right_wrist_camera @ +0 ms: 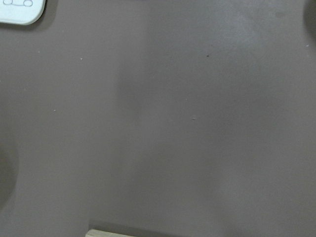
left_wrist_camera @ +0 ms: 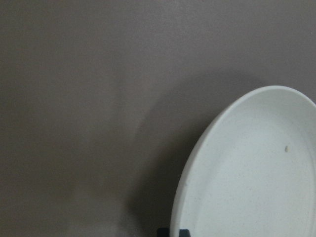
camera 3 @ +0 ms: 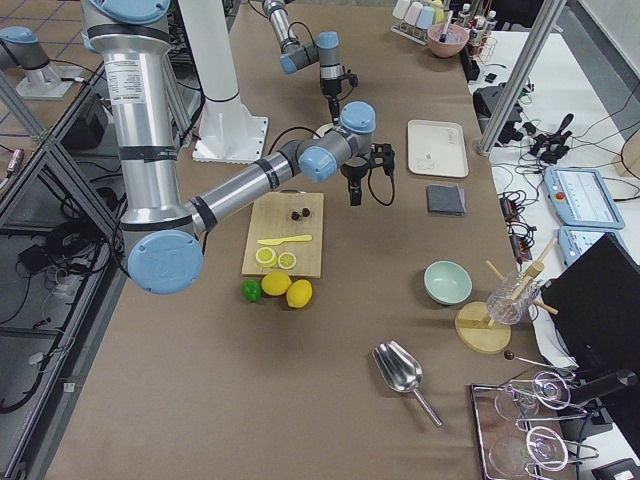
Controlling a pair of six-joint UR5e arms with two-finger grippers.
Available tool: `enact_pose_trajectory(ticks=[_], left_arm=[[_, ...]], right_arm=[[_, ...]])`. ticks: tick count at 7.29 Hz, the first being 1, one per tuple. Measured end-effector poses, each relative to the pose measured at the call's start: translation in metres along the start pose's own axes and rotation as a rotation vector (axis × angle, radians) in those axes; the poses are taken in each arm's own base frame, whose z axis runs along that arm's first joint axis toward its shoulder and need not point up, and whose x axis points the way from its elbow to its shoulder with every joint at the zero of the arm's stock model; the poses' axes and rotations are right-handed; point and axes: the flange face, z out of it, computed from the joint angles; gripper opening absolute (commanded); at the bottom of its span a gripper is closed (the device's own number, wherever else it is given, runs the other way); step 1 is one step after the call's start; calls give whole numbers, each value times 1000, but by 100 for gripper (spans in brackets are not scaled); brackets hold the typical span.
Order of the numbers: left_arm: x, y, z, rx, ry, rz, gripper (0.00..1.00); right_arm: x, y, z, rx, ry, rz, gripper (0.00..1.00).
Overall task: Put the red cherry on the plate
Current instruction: 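Drag the white bowl to table center with left gripper while right arm moves in, then release the bowl and raise the left gripper while the right gripper lowers toward the cherries, then grasp the two dark red cherries on the cutting board with the right gripper and lift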
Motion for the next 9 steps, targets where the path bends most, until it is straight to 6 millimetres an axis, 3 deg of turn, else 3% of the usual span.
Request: enact_pose_trajectory(ticks=[2, 5, 7, 9], left_arm=[[-1, -27, -11, 61, 3, -5, 98], [-6, -75, -32, 174, -14, 108, 98], [-7, -95, -40, 201, -58, 156, 98], [-5, -102, -43, 207, -78, 181, 98]], right_arm=[[-31, 17, 33, -12, 37, -3, 100], [-55, 64, 83, -30, 37, -27, 100], [-47, 89, 112, -34, 43, -52, 100], [-32, 104, 128, -35, 38, -72, 95]])
